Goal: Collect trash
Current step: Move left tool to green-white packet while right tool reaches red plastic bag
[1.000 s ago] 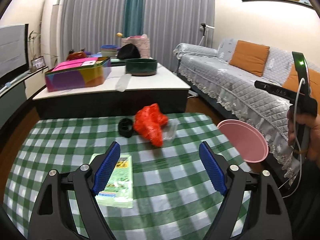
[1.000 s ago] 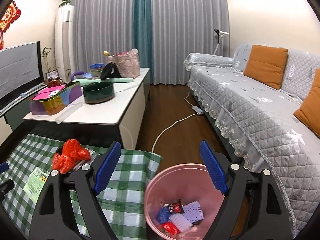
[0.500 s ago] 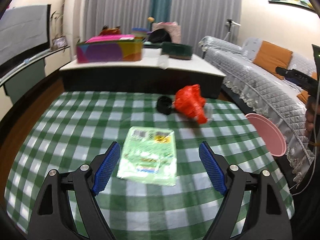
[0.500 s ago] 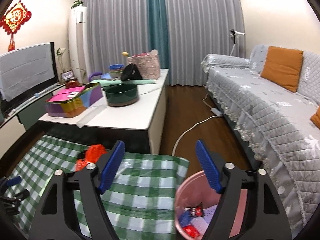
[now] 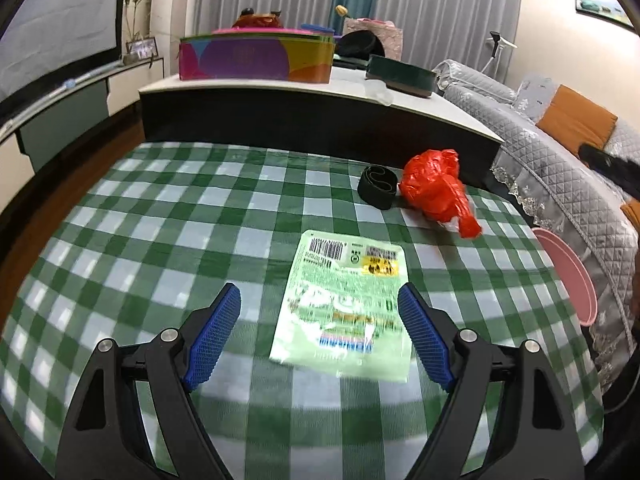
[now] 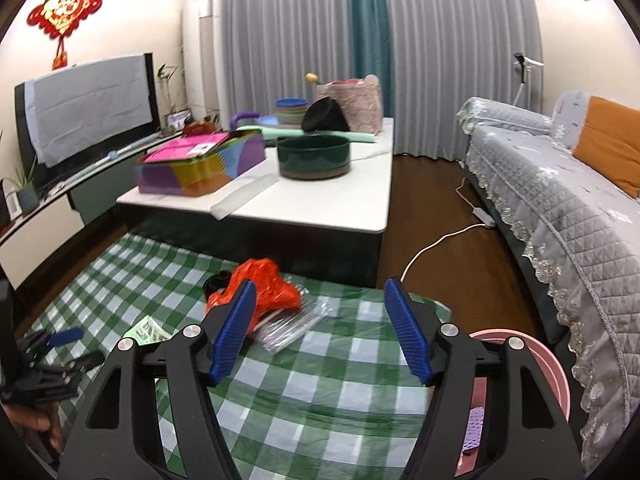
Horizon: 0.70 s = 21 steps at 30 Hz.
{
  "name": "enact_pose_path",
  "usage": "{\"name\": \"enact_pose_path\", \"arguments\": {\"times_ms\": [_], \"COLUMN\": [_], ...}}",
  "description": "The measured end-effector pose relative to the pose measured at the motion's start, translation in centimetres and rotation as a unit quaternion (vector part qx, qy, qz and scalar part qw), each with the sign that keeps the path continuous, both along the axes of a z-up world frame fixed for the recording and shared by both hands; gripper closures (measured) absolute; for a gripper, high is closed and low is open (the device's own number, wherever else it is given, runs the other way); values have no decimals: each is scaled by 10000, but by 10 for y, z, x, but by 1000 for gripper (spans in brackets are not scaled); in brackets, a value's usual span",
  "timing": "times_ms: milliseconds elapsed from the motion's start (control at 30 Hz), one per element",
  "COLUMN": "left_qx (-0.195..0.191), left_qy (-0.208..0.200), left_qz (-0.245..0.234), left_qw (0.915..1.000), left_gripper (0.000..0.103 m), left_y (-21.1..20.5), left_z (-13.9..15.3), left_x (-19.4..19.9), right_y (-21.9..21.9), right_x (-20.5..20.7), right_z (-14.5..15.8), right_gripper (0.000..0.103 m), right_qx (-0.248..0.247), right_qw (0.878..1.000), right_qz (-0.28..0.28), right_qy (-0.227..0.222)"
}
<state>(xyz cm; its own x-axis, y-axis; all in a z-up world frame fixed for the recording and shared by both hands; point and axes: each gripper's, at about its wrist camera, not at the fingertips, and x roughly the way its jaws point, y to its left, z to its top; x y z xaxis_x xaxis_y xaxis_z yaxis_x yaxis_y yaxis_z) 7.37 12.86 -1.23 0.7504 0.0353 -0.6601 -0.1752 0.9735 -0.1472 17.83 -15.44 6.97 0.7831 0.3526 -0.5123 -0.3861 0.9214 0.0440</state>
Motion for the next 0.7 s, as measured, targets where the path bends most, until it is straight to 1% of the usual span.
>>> {"name": "enact_pose_path", "arguments": {"times_ms": [133, 267, 400, 533, 600, 700], "left_qx": [-66, -96, -31, -30, -66, 43], "left_qy": [172, 480, 712, 860, 926, 949], "left_qz": [-29, -148, -272, -403, -435, -470], "left_qw": [9998, 9987, 9971, 9955, 9947, 9944], "left_gripper": [24, 24, 24, 24, 26, 31], "left_y": [2, 0, -4, -9, -9, -12], "left_z": [-11, -23, -31, -38, -40, -41], "left_x": [23, 45, 58, 65, 68, 71], "right_y": [10, 15, 20, 28, 32, 38], "right_x": [4, 7, 15, 22, 26, 30], "right_z": [-10, -16, -24, -31, -35, -42], "right_gripper": [37, 37, 37, 36, 36, 36], "right_qx": [-76, -96, -98, 20, 48, 91], "right_qw": [9999, 9997, 9993, 9986, 9982, 9974], "right_qz": [94, 191, 271, 357, 401, 469], "right_qy": [87, 121, 228, 379, 442, 539]}}
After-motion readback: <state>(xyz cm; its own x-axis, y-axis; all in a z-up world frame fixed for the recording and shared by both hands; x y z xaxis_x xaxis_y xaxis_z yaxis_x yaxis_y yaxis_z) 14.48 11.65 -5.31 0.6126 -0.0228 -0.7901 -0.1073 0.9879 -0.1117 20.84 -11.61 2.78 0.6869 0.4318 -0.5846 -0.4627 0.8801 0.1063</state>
